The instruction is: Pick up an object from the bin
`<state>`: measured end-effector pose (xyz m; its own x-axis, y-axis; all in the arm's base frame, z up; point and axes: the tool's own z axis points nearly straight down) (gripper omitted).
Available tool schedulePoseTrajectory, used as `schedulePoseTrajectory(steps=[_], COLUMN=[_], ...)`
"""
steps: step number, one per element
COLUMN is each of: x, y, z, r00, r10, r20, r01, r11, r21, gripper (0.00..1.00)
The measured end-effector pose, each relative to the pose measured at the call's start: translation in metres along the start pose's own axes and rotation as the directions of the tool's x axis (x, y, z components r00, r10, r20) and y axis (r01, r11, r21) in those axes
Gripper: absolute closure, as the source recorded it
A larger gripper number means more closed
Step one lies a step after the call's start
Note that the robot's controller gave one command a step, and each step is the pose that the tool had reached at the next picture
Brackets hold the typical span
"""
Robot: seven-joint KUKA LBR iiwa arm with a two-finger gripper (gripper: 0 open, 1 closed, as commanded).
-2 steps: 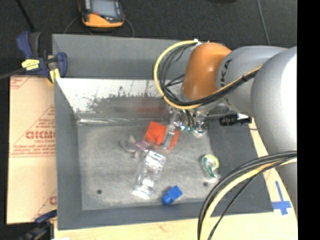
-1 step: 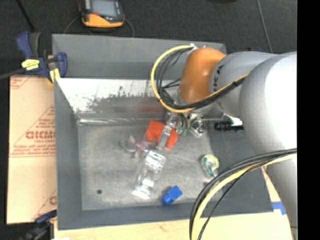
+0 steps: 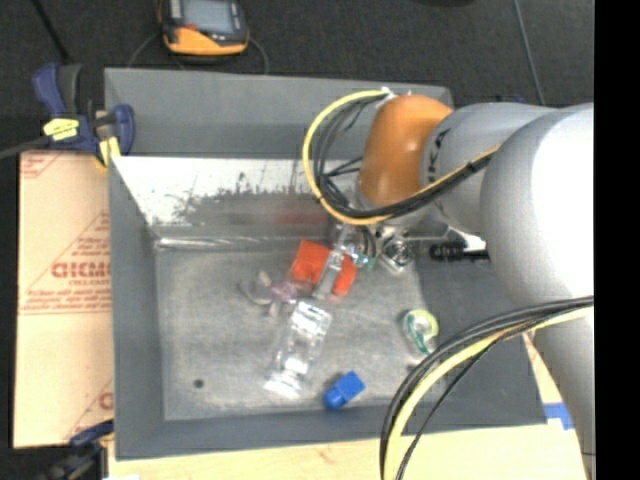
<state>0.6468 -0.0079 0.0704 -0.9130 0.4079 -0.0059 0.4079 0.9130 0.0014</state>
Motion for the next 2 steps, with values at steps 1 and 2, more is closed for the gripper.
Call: schedulePoseTrajectory(steps=[1,2], x=[-0.001,-0.005], y=[0.0,0.0], z=[-0.001,-0.071], r00=[1.0,1.0], r10=[-0.002,-0.005], r20=[0.003,0.005], r01=[0.002,0.005], r11=[1.0,1.0], r21=[0.0,-0.002], gripper=[1.0,1.0])
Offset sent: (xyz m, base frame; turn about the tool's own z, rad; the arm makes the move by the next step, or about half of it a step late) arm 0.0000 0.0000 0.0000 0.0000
